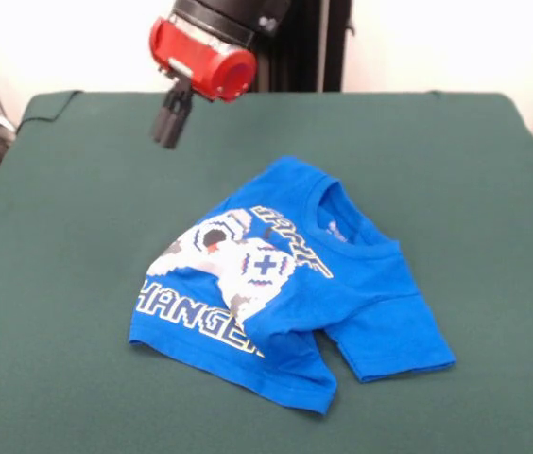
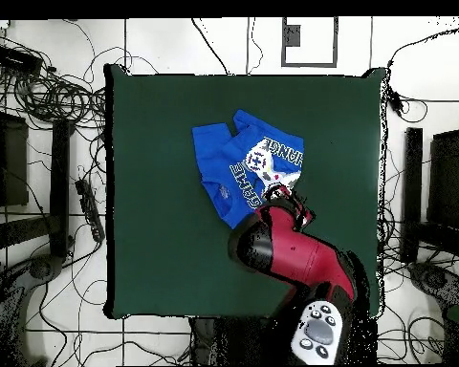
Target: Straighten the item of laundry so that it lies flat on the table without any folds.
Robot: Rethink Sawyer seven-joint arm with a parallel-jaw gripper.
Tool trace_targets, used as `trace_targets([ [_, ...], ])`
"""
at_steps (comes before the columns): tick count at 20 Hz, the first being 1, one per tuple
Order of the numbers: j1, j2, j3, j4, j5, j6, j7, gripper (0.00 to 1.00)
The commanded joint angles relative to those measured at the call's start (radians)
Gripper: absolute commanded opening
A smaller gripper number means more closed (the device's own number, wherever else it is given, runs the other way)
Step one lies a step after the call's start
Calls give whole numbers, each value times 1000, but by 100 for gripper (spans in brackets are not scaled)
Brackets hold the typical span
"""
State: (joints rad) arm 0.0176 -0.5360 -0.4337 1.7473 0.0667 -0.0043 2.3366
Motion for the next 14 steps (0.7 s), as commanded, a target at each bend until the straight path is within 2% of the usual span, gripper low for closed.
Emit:
trace_targets([
  [1,-36,-11,342,157,44,83,162,0],
  [6,-58,49,419,182,59,-37,229,0],
  [14,14,132,416,156,134,-168,284,0],
])
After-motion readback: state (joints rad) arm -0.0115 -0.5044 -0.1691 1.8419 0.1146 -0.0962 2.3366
